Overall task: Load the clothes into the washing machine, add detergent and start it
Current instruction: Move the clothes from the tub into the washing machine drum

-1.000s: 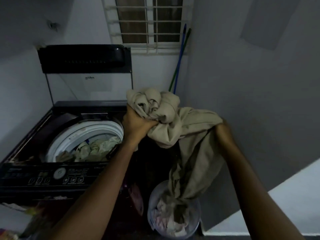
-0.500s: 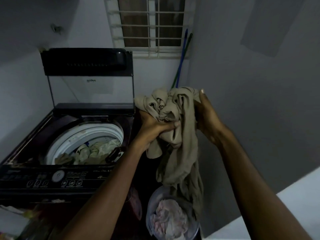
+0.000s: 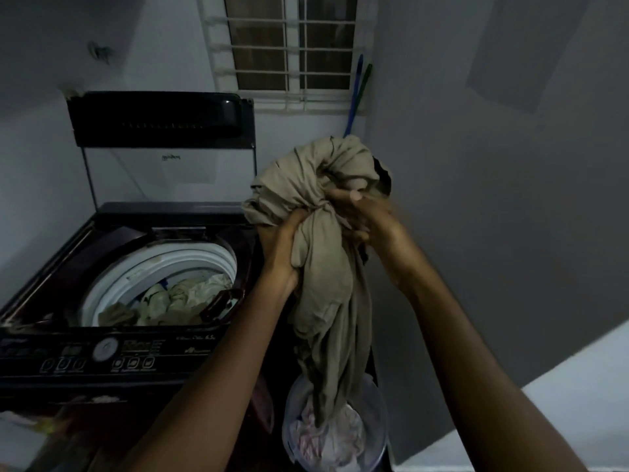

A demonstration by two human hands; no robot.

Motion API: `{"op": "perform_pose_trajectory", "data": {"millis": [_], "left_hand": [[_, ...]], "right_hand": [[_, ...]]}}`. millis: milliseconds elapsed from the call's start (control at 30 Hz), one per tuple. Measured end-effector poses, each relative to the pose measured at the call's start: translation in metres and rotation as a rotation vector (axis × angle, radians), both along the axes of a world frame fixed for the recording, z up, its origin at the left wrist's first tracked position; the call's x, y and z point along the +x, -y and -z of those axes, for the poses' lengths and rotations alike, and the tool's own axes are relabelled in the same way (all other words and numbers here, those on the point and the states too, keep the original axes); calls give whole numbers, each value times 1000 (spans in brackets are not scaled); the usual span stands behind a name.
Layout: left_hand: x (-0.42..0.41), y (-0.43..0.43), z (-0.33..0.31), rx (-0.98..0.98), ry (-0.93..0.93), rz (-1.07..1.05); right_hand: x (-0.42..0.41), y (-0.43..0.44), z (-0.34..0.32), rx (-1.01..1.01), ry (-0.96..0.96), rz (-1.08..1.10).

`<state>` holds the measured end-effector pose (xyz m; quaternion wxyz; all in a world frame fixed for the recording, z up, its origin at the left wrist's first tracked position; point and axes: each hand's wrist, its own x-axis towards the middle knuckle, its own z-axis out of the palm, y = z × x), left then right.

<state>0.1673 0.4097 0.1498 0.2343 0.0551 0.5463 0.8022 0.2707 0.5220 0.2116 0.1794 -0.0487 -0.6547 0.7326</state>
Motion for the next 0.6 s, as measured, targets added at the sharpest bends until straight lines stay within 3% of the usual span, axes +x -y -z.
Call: {"op": "perform_pose_trajectory", "data": {"millis": [67,133,233,300,400,500,600], "left_hand": [[-9,3,-4,-7,18,-3],[-16,4,-11,34,11,-91],[-23,-2,-15,113,-29,-214],[-19,-5,-15,105,8,-140],[-12,2,-15,154,-5,-156],[-23,24,-6,59,-175,-324],[-39,47,10,-71,-336,-413]], "right_hand": [[8,-6,25,59,-88,201],[14,-11,58,84,-30,271],[13,-5,112,268,217,78],[7,4,152,392,349,-80],[5,4,184,508,478,39],[24,-14,161,305,471,341],[36,-41,122,131,348,600]]}}
